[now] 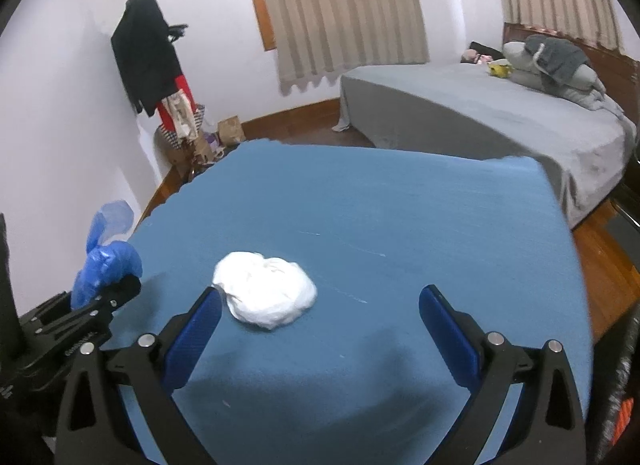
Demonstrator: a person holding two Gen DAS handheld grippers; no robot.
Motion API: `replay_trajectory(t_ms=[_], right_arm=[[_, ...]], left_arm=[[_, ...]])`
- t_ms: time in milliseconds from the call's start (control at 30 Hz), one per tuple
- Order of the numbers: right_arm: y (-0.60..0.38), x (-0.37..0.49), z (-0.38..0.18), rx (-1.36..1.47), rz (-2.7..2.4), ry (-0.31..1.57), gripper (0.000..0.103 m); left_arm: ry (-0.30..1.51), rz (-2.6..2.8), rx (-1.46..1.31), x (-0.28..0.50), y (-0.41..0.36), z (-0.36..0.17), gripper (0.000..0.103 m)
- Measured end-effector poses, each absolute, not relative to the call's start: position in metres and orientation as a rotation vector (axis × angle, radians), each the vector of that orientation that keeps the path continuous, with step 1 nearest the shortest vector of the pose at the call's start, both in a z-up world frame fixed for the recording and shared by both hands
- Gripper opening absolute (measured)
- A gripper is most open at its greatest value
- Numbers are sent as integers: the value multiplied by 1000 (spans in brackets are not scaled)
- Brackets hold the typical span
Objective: Collect trash
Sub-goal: 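Grasp the blue plastic bag with the left tool while the right tool approaches the white tissue, then grasp the white tissue wad with the right tool, then lift the blue bag with the left tool while the right tool carries the tissue toward the bin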
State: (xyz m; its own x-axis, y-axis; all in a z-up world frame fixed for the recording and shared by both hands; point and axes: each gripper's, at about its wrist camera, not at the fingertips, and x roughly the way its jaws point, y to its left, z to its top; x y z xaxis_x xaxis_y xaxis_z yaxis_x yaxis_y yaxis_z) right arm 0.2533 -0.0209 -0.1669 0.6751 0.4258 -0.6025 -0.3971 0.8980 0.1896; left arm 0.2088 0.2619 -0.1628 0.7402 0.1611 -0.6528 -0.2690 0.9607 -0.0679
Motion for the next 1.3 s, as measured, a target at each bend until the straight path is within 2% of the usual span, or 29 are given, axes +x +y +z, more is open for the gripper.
replay_trajectory(t_ms=[433, 500, 567, 633, 667, 833, 933, 1300], right_arm=[[25, 288, -195, 17, 460, 795, 96], [29, 291, -196, 14, 466, 806, 94], [30, 292, -197, 4, 471, 819, 84], [34, 293, -199, 2, 494, 834, 80], [36, 292, -200, -2, 508, 839, 71], [41, 287, -199, 14, 596, 851, 51], [40, 282, -197, 24, 615, 847, 48], [8, 257, -168, 31, 609, 773, 48]], left_arm=[[697, 272, -196, 219, 299, -170, 37], [696, 271, -202, 220, 301, -170, 37], [696, 271, -205, 220, 301, -171, 37], [698, 273, -207, 220, 302, -172, 37], [699, 273, -209, 219, 301, -172, 37], [695, 276, -216, 218, 301, -172, 37], [693, 275, -213, 218, 301, -171, 37], [658, 262, -195, 208, 288, -152, 37]])
